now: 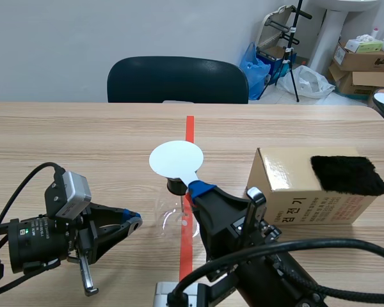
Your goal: Do the electroscope experiment
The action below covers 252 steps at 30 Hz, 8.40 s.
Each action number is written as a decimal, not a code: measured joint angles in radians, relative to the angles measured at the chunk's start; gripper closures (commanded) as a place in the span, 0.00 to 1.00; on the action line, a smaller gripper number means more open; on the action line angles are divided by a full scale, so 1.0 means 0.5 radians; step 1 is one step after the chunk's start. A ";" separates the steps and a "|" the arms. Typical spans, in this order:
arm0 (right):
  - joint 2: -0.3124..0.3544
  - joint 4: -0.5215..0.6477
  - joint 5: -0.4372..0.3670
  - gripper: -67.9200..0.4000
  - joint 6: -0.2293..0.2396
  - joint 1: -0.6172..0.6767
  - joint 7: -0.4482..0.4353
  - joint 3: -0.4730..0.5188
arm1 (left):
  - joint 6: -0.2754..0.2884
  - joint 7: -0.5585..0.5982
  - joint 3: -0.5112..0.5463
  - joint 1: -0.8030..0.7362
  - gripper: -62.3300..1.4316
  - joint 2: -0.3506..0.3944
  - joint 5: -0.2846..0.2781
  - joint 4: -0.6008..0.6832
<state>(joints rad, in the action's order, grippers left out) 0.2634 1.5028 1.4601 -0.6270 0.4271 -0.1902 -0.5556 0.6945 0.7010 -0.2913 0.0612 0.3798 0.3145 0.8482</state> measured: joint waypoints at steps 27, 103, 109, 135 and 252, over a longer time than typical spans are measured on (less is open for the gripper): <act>0.000 0.000 0.000 0.98 0.000 0.000 0.000 0.000 | 0.000 0.000 0.000 0.000 0.91 0.000 0.000 0.000; -0.001 0.000 0.000 0.98 -0.001 0.000 1.508 0.000 | 0.000 0.000 0.000 0.000 0.91 0.000 0.000 0.000; 0.000 0.000 0.000 0.98 -0.001 0.000 1.464 0.000 | 0.000 0.000 0.000 0.000 0.91 0.000 0.000 0.000; 0.000 0.000 0.000 0.98 0.000 0.000 0.281 0.000 | 0.000 0.000 0.000 0.000 0.91 0.000 0.000 0.000; 0.000 0.000 0.000 0.98 0.000 0.001 0.159 0.000 | 0.000 0.000 0.000 0.000 0.91 0.000 0.000 0.000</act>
<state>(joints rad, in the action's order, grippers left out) 0.2634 1.5028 1.4601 -0.6270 0.4274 -0.1108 -0.5556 0.6945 0.7010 -0.2913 0.0612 0.3798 0.3145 0.8482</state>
